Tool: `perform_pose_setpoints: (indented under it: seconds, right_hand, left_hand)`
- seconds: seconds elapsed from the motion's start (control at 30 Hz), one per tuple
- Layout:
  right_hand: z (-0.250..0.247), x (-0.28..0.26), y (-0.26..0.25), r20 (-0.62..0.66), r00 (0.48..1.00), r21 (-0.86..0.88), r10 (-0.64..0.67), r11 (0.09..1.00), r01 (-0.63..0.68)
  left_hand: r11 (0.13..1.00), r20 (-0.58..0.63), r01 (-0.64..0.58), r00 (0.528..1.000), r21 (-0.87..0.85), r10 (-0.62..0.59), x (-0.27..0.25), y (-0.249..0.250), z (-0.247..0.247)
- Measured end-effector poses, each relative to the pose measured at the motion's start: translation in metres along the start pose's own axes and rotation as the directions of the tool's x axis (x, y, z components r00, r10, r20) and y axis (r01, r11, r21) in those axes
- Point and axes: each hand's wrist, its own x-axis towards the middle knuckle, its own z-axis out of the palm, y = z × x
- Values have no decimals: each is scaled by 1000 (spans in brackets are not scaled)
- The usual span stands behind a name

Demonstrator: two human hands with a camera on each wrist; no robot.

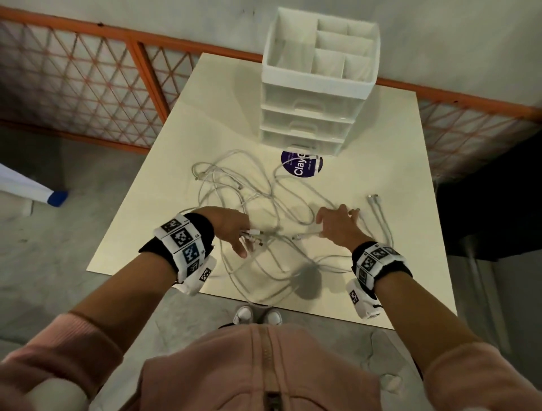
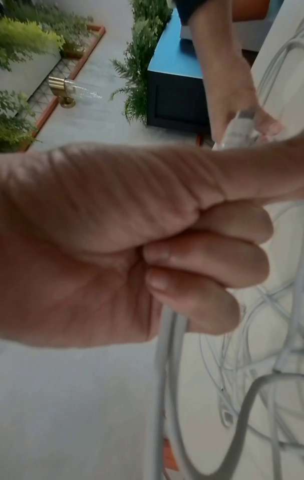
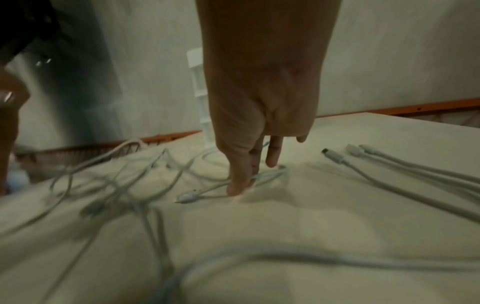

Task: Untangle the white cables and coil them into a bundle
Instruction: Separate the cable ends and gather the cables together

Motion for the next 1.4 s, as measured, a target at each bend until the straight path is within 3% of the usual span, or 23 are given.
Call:
perform_pose_setpoints:
  seconds: [0.13, 0.27, 0.37, 0.47, 0.6, 0.8, 0.93, 1.03, 1.17, 1.23, 1.3, 1.4]
  right_hand:
    - [-34, 7, 7, -9, 999, 270, -50, 962, 51]
    - [-81, 4, -11, -122, 981, 575, -152, 794, 195]
    - [-102, -4, -38, -139, 972, 732, -190, 641, 229]
    - [-107, -10, -62, -107, 959, 770, -262, 588, 247]
    - [-102, -10, -82, -104, 959, 813, -263, 533, 234]
    - [-99, -10, -94, -118, 958, 795, -262, 552, 249]
    - [-97, -10, -96, -204, 965, 843, -166, 472, 259]
    - [-96, -10, -100, -251, 958, 843, -140, 455, 287]
    - [-96, -8, -103, -314, 947, 848, -60, 431, 308]
    - [-94, -9, -104, -266, 955, 822, -134, 486, 297]
    - [-93, -11, -105, -225, 955, 792, -191, 536, 293]
    - [-97, -13, -104, -205, 949, 793, -238, 528, 303]
  left_hand:
    - [997, -124, 78, 989, 24, -75, 7, -4, -2]
    - [980, -315, -72, 949, -185, 10, 8, 1, -20]
    - [896, -443, -225, 896, -383, 36, 8, 14, -29]
    - [765, -535, -388, 842, -514, 68, 11, 25, -33]
    - [516, -606, -516, 796, -684, -7, 18, 36, -33]
    - [424, -695, -597, 710, -681, -117, 28, 42, -30]
    - [384, -736, -646, 659, -659, -154, 25, 42, -31]
    - [358, -737, -654, 652, -666, -180, 26, 44, -30]
    - [228, -668, -629, 678, -743, -307, 29, 44, -30]
    - [240, -682, -640, 662, -730, -310, 27, 46, -30]
    - [322, -709, -632, 647, -704, -281, 24, 49, -30]
    - [435, -740, -609, 623, -663, -254, 21, 50, -29]
